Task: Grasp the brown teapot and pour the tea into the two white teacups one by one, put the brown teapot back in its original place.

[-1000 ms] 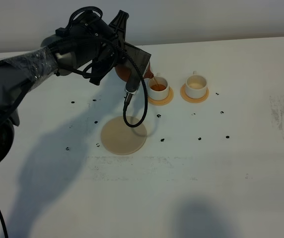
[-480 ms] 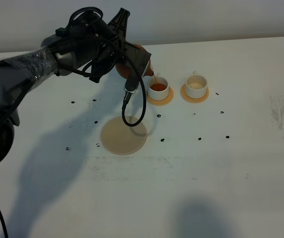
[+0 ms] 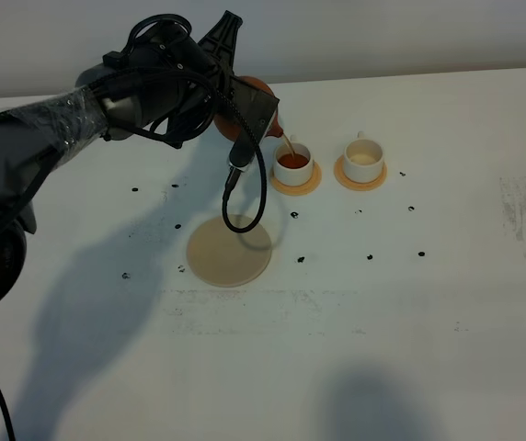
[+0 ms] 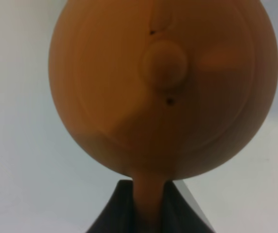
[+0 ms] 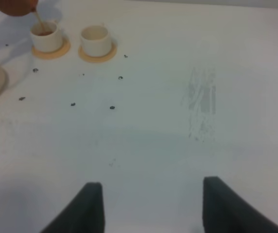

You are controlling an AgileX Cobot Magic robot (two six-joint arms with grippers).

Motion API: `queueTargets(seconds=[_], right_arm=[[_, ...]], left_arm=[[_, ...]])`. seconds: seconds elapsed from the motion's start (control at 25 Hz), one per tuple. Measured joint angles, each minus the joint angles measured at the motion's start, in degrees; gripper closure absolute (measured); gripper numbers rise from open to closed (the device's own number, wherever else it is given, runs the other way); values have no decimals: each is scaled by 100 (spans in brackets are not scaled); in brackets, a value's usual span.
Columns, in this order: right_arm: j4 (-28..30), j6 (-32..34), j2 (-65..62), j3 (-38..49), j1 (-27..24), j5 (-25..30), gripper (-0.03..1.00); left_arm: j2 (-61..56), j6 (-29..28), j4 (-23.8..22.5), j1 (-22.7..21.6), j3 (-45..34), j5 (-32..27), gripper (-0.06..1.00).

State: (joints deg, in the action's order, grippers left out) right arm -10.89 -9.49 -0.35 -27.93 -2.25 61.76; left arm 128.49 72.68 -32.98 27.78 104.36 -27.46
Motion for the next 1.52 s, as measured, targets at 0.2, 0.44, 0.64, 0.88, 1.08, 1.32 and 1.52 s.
queueTargets(seconds=[0.2, 0.44, 0.64, 0.88, 1.08, 1.32, 1.52], right_arm=[[0, 0, 0, 0, 0, 0, 50], [0, 5, 0, 0, 0, 0, 50], [0, 5, 0, 0, 0, 0, 50], [0, 5, 0, 0, 0, 0, 50], [0, 5, 0, 0, 0, 0, 50], [0, 5, 0, 0, 0, 0, 50], [0, 5, 0, 0, 0, 0, 50]], left_arm=[[0, 0, -33, 39, 0, 81, 84], [0, 0, -155, 56, 0, 138, 84], [0, 0, -188, 56, 0, 138, 84], [0, 0, -263, 56, 0, 139, 84], [0, 0, -276, 56, 0, 139, 84], [0, 0, -276, 56, 0, 144, 84], [0, 0, -276, 56, 0, 144, 84]])
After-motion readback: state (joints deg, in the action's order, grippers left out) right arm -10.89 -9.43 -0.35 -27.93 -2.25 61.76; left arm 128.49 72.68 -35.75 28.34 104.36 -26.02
